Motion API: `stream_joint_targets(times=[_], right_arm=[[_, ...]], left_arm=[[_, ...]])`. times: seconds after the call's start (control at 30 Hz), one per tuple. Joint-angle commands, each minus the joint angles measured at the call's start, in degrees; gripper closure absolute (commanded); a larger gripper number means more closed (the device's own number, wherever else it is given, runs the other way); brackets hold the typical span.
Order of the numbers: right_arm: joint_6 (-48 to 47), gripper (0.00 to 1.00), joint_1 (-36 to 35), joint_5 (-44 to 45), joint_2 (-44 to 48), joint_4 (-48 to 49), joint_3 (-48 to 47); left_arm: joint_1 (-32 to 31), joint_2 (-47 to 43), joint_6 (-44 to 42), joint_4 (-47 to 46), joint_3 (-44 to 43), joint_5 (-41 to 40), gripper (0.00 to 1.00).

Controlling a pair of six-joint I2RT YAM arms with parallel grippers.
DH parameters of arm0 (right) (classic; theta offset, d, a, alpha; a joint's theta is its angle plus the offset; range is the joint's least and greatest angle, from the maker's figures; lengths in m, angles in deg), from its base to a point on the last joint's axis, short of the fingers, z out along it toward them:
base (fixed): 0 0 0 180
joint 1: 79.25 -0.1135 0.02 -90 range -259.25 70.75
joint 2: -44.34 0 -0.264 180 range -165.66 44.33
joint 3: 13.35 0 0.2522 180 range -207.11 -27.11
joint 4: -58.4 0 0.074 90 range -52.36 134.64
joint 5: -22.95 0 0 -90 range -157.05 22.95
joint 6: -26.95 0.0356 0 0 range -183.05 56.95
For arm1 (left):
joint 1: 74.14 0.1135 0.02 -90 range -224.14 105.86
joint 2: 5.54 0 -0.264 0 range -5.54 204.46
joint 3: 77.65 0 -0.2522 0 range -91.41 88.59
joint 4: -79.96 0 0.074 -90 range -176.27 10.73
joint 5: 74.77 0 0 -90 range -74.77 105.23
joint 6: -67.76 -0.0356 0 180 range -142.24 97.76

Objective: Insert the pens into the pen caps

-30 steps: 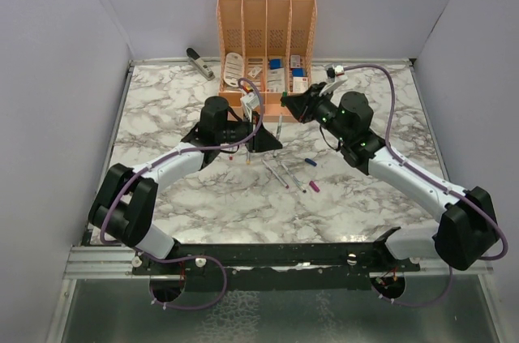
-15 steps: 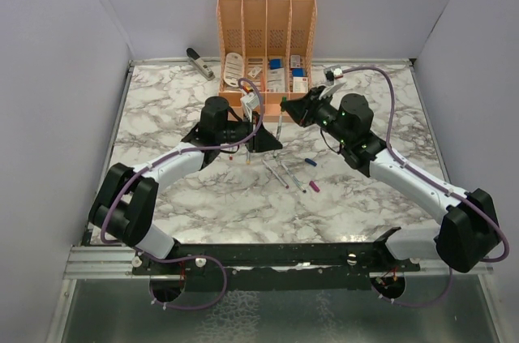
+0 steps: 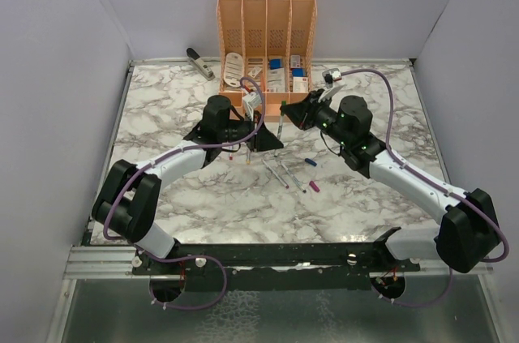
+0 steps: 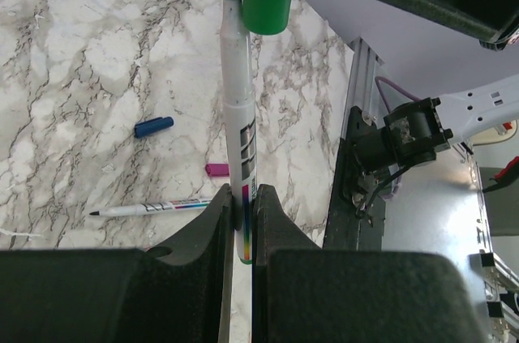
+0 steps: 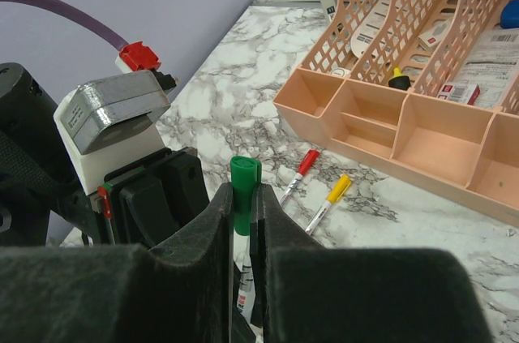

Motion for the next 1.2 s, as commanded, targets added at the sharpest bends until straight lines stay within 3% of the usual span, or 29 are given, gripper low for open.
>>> stream_joint_targets(times=[0.0, 0.8, 1.17], right_arm=[[-0.1, 0.99, -0.2, -1.2, 1.0, -1.0, 0.6], [-4.0, 0.99, -0.2, 8.0, 0.4, 2.0, -3.0], [-3.1, 0.99, -0.2, 6.5, -0.1, 2.2, -2.4]], left_arm=[[0.0, 0.3, -0.1, -2.1, -2.4, -0.2, 1.0], [0.0, -0.7, -0.5, -2.1, 0.5, 0.3, 1.0], [0.0, -1.2, -0.4, -2.1, 0.4, 0.2, 1.0]])
